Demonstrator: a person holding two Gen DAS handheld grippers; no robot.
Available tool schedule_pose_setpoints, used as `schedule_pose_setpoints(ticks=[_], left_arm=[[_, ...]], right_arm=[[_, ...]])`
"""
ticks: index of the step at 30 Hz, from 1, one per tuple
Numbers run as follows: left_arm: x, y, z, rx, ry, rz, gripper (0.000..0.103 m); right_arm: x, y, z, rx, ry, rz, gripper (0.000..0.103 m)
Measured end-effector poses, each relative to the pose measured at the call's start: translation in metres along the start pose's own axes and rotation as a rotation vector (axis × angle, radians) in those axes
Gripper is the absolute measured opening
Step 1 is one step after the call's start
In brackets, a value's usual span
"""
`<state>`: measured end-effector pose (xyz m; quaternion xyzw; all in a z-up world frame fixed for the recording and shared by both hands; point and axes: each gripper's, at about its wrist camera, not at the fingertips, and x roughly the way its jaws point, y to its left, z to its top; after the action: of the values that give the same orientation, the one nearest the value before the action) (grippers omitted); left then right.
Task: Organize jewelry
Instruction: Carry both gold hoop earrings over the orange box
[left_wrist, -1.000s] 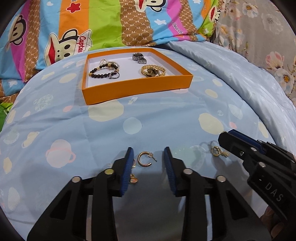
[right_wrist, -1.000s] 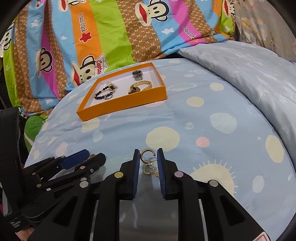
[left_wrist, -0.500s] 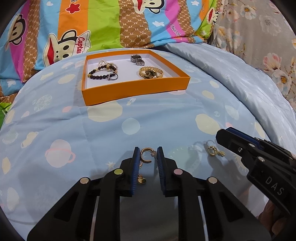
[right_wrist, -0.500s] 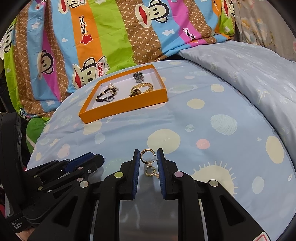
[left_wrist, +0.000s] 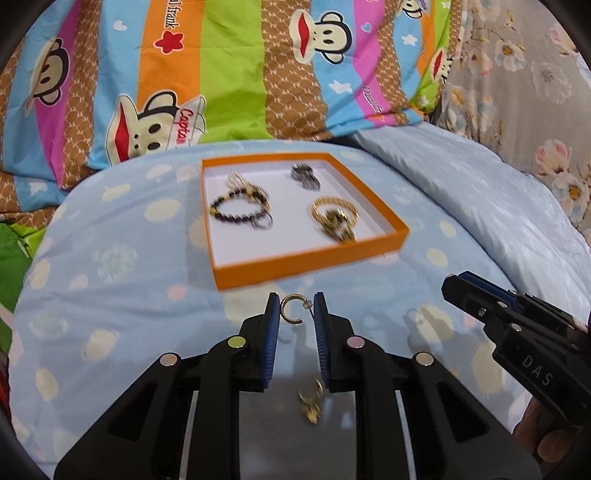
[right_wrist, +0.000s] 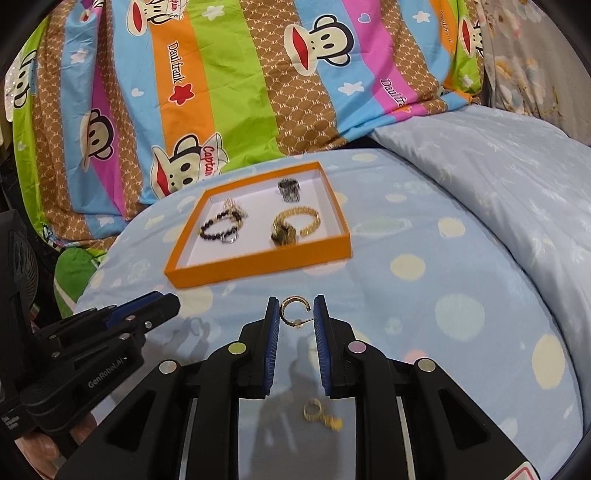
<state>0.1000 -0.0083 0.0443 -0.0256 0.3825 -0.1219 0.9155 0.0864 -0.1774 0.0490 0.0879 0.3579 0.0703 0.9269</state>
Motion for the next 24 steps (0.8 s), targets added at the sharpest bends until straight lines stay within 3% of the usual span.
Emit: schedule_pose_setpoints(ticks=[11, 24], left_arm=[[0.039, 0.026, 0.063, -0.031, -0.059, 0.047, 0.018], [0.085, 0.033, 0.073, -0.049, -0.032, 0.063, 0.018]], right_arm=[[0.059, 0.006, 0.062, 0.007, -0.020, -0.002, 0.018], [0.116, 0.010, 0.080, -0.014, 0.015, -0.018, 0.018]])
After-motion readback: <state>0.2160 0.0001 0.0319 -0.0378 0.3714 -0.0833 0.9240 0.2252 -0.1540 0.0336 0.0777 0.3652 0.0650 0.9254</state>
